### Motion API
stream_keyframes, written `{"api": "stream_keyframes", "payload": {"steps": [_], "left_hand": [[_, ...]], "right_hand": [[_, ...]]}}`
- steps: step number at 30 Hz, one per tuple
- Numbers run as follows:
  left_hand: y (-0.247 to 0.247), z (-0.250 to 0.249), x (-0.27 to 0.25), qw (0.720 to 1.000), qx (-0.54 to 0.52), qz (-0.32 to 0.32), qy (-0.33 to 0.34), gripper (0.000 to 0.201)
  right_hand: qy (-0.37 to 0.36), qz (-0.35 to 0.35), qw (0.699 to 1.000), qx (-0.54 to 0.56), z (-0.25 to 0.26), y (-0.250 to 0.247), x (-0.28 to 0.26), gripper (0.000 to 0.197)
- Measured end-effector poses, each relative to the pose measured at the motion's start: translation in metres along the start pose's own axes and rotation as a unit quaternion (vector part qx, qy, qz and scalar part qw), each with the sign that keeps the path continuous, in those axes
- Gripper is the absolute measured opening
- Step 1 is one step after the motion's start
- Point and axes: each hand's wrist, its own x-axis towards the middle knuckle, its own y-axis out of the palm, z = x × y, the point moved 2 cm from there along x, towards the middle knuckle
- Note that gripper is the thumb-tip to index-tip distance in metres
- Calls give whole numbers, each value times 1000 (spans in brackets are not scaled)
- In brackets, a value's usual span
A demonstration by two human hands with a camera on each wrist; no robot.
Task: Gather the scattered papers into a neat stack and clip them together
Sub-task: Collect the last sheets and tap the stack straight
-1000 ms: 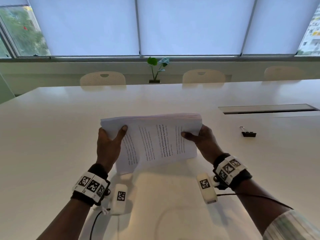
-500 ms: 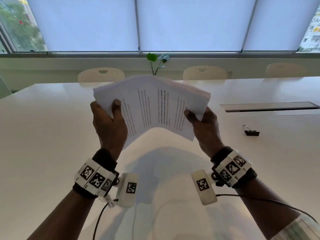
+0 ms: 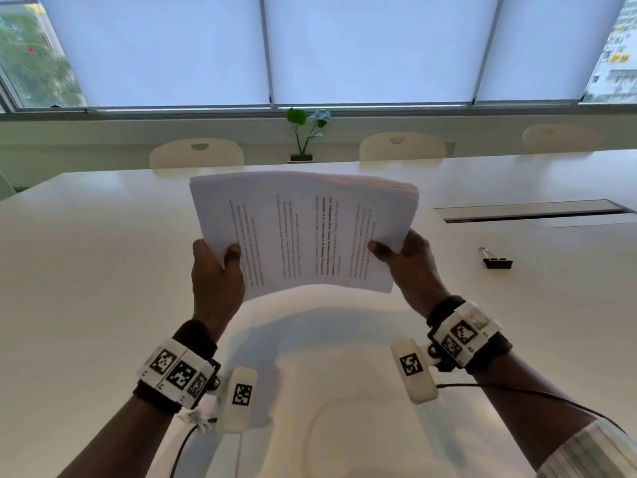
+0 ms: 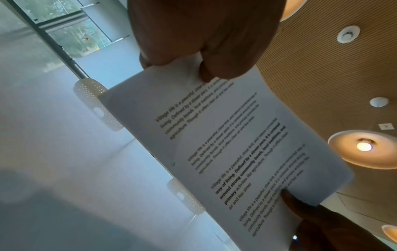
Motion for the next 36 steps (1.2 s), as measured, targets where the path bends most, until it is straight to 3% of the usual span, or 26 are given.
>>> {"api": "stream_keyframes", "payload": {"steps": [2, 5, 9, 11, 15, 19, 22, 24, 28, 30, 33, 36], "left_hand": [[-1, 4, -3, 1000, -14, 21, 0, 22], [3, 26, -17, 995, 17, 64, -71, 27], [9, 42, -25, 987, 36, 96, -122, 18], [7, 37, -16, 987, 55, 105, -111, 18], [-5, 20, 17, 990, 33, 122, -53, 38], [-14, 2, 33, 988, -100, 65, -95, 68], [-10, -8, 25, 961, -241, 12, -138, 95], [-3, -11, 15, 943, -299, 19, -146, 102], [14, -19, -6, 905, -386, 15, -181, 99], [22, -21, -12, 897, -404, 46, -173, 77], [25, -24, -16, 912, -379, 99, -123, 44], [13, -24, -7, 940, -325, 57, -86, 45]], "right_hand": [[4, 17, 1000, 15, -3, -5, -2, 28], [69, 37, 997, 4, -34, -4, -17, 32], [92, 33, 995, -11, -48, 2, -31, 27], [91, 18, 995, -26, -38, 2, -28, 25], [94, -2, 995, 17, -13, -5, -21, 22], [99, -17, 988, 114, -4, 1, -20, 26], [98, -19, 980, 173, -4, 14, -23, 28], [98, -27, 973, 205, -6, 24, -28, 29], [97, -20, 956, 275, -7, 42, -38, 31], [94, -13, 948, 303, -7, 52, -43, 34], [93, 13, 934, 345, -5, 64, -51, 33], [98, 23, 939, 328, -1, 63, -55, 33]]}}
